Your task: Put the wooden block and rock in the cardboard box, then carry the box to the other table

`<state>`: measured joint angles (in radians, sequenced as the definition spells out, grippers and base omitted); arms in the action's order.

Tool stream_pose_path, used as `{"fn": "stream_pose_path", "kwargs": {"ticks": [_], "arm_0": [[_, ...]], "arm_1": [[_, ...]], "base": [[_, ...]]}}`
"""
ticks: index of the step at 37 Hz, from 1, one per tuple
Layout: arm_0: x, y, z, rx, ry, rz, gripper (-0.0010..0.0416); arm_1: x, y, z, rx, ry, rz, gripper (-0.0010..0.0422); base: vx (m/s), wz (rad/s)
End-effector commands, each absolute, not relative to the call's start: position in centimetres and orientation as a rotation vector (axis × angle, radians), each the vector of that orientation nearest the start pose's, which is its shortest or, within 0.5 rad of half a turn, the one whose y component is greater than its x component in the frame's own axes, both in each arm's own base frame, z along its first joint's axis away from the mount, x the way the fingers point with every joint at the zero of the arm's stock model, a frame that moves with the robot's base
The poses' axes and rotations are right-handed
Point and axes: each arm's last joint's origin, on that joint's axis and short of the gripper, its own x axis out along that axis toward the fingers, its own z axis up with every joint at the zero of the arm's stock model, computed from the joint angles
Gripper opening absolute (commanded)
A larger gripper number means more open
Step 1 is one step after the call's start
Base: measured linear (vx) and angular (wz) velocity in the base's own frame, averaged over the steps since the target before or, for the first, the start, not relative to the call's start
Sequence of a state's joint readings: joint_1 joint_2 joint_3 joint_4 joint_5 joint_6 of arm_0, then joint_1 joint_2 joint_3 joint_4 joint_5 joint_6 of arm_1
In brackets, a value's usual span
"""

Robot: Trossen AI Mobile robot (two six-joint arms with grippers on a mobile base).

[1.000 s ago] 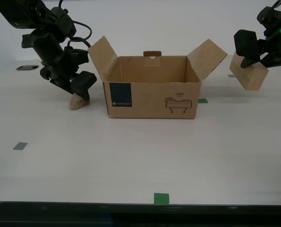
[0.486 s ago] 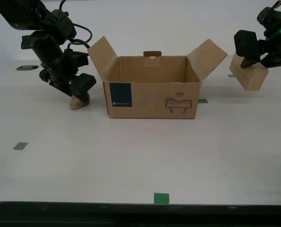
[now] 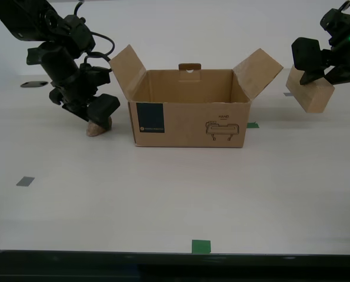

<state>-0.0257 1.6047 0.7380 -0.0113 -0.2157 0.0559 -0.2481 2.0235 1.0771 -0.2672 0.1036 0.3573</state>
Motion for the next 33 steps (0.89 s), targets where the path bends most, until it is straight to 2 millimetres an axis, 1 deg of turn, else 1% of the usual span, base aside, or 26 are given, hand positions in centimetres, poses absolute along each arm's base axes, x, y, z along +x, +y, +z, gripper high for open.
{"fn": "stream_pose_path", "kwargs": {"ticks": [1,5,9,18,22,33], "arm_0": [[29.51,-0.12,14.58,0.158,0.875,0.152,-0.0001],[29.51,-0.12,14.58,0.158,0.875,0.152,-0.0001],[29.51,-0.12,14.58,0.158,0.875,0.152,-0.0001],[29.51,-0.12,14.58,0.158,0.875,0.152,-0.0001],[29.51,-0.12,14.58,0.158,0.875,0.152,-0.0001],[29.51,-0.12,14.58,0.158,0.875,0.152,-0.0001]], "arm_1": [[34.93,-9.19,8.67,0.389,1.153,-0.52,0.02],[34.92,-9.21,8.67,0.388,1.153,-0.52,0.0158],[34.91,-9.2,8.64,0.387,1.154,-0.519,0.0125],[34.89,-9.2,8.63,0.387,1.155,-0.519,0.0069],[34.88,-9.2,8.61,0.365,1.161,-0.504,0.0061],[34.64,-9.13,8.35,0.357,1.167,-0.499,0.0066]], "base": [[0.0,0.0],[0.0,0.0],[0.0,0.0],[0.0,0.0],[0.0,0.0],[0.0,0.0]]}}
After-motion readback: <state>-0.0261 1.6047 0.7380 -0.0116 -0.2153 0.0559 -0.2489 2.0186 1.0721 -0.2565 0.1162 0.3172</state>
